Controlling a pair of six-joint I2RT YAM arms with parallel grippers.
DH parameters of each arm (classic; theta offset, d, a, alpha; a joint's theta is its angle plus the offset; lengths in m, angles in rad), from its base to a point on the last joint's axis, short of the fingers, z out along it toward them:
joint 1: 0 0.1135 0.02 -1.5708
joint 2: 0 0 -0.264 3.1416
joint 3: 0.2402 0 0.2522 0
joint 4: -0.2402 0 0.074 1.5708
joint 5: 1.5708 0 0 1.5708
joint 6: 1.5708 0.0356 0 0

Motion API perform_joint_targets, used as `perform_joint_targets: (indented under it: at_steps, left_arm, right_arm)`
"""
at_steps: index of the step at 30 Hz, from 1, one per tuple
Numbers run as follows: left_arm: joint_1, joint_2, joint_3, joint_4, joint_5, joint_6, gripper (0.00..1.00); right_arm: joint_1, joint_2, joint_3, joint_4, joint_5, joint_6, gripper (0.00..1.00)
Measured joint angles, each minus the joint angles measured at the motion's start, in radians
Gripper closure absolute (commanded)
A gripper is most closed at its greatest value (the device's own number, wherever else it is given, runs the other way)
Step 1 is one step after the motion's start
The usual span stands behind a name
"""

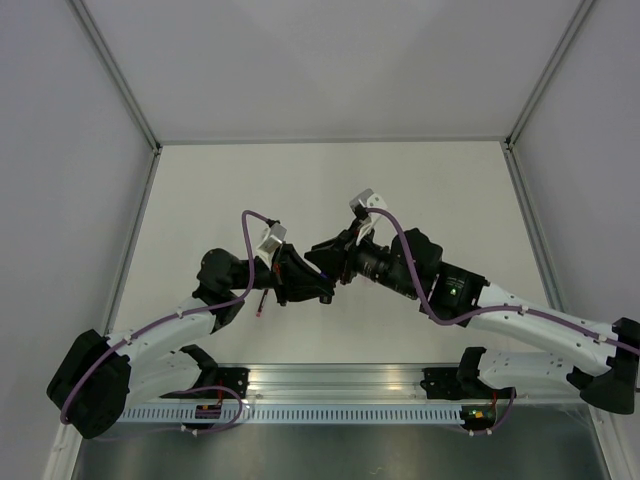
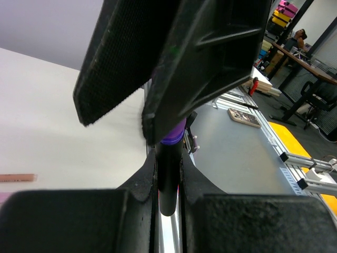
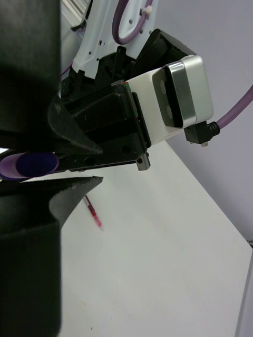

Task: Insert the pens into the pen caps

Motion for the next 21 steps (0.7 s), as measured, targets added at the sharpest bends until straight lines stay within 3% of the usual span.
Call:
perform_joint_targets:
  at_steps: [2, 3, 4, 15, 21]
  left_arm:
    - [0.0, 0.0, 0.0, 0.003, 0.001, 0.0, 0.98]
    - [0.0, 0.0, 0.0, 0.005, 0.004, -0.001, 0.98]
    - [0.0, 0.0, 0.0, 0.005, 0.005, -0.003, 0.98]
    - [-0.001, 0.077, -0.013, 0.176, 0.063, -0.208, 0.98]
    - [-0.003, 0.081, -0.013, 0.183, 0.098, -0.233, 0.98]
  right_arm:
    - [0.0, 0.005, -0.001, 0.0, -0.007, 0.0, 0.87]
    - [0.0, 0.004, -0.004, 0.005, -0.008, 0.001, 0.98]
    - [0.0, 0.002, -0.01, 0.014, -0.01, -0.001, 1.0]
    - [-0.011, -0.041, -0.13, 0.174, -0.086, 0.049, 1.0]
    - [-0.016, -0.068, -0.2, 0.261, -0.119, 0.087, 1.0]
